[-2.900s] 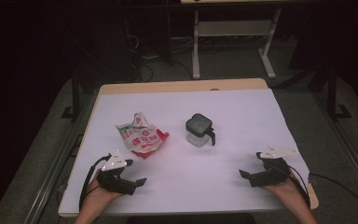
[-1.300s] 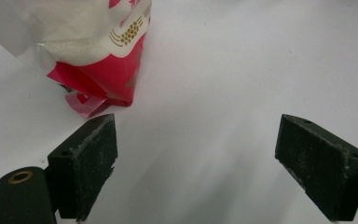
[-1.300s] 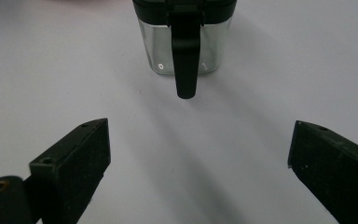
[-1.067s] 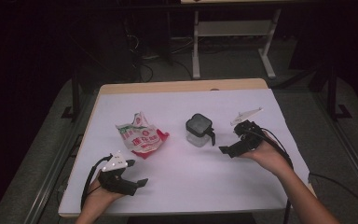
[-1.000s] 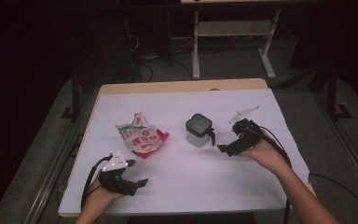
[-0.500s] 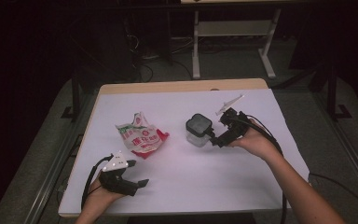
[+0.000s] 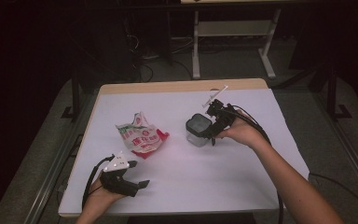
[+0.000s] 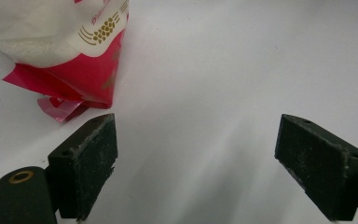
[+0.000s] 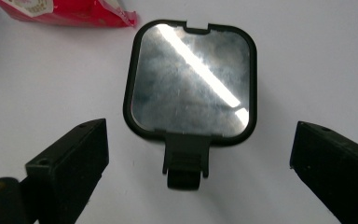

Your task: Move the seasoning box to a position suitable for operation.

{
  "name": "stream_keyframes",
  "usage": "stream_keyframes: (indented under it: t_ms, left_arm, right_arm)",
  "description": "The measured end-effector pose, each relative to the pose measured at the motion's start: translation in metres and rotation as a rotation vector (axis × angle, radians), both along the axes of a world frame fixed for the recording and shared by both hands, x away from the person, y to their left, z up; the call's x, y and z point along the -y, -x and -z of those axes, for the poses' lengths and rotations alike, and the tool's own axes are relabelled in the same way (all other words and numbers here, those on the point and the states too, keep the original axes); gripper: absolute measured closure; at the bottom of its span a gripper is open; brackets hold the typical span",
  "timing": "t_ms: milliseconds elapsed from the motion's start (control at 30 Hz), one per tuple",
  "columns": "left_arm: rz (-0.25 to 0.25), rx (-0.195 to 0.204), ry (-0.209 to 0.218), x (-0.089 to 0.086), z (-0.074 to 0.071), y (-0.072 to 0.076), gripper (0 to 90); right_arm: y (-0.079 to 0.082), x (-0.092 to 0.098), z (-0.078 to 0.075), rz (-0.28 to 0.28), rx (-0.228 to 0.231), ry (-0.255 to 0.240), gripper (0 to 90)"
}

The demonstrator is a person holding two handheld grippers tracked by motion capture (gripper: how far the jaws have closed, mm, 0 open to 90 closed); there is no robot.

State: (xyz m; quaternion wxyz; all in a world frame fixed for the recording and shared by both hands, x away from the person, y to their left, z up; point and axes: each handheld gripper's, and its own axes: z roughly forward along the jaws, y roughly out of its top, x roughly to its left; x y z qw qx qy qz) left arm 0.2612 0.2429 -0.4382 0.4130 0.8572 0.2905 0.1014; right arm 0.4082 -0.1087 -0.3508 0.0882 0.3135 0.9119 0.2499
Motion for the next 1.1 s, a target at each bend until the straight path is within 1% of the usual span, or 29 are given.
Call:
stream_keyframes:
  t_ms: [100, 133, 167, 233, 333, 367, 400, 500, 567, 633, 667, 700, 733, 867, 1100]
  left_arm:
    - [0.003, -0.002, 0.002, 0.000, 0.000, 0.000, 12.7]
    - [0.006, -0.002, 0.000, 0.000, 0.000, 0.000, 12.8]
    - [0.004, -0.006, 0.003, 0.000, 0.001, 0.000, 12.8]
    - [0.007, -0.009, 0.002, 0.001, 0.001, 0.000, 12.8]
    - [0.009, -0.012, 0.001, 0.001, 0.001, 0.000, 12.8]
    - [0.011, -0.012, 0.000, 0.001, 0.001, 0.000, 12.8]
    - [0.014, -0.011, -0.002, 0.001, 0.002, 0.000, 12.8]
    - [0.014, -0.021, 0.002, 0.001, 0.002, 0.000, 12.8]
    - [0.018, -0.020, -0.002, 0.002, 0.002, 0.000, 12.8]
    - [0.020, -0.021, -0.008, 0.001, 0.002, 0.000, 12.8]
    - [0.022, -0.019, -0.005, 0.002, 0.003, 0.000, 12.8]
    - [0.024, -0.018, -0.011, 0.002, 0.003, 0.000, 12.8]
    - [0.022, -0.019, -0.005, 0.002, 0.003, 0.000, 12.8]
    - [0.022, -0.020, -0.001, 0.002, 0.003, 0.000, 12.8]
    - [0.023, -0.023, -0.005, 0.002, 0.003, 0.000, 12.8]
  right_arm:
    - [-0.006, -0.008, -0.001, -0.006, -0.010, 0.018, 3.9]
    - [-0.009, -0.010, -0.001, -0.016, -0.009, 0.010, 4.2]
    - [-0.011, -0.012, -0.001, -0.010, -0.023, 0.009, 4.2]
    - [-0.015, -0.016, -0.001, -0.021, -0.024, 0.023, 4.2]
    - [-0.020, -0.023, 0.000, -0.026, -0.035, 0.025, 4.2]
    - [-0.022, -0.025, 0.001, -0.026, -0.042, 0.015, 4.2]
    - [-0.023, -0.026, 0.002, -0.031, -0.045, 0.017, 4.2]
    - [-0.027, -0.030, 0.011, -0.034, -0.063, 0.036, 3.1]
    - [-0.029, -0.033, 0.015, -0.036, -0.057, 0.043, 2.4]
    - [-0.030, -0.035, 0.018, -0.043, -0.062, 0.040, 2.5]
    - [-0.031, -0.038, 0.019, -0.042, -0.062, 0.046, 2.5]
    - [-0.031, -0.039, 0.021, -0.041, -0.064, 0.048, 2.5]
    - [-0.032, -0.040, 0.023, -0.048, -0.065, 0.063, 2.5]
    - [-0.035, -0.045, 0.032, -0.045, -0.081, 0.078, 2.6]
    - [-0.039, -0.048, 0.038, -0.049, -0.097, 0.085, 5.8]
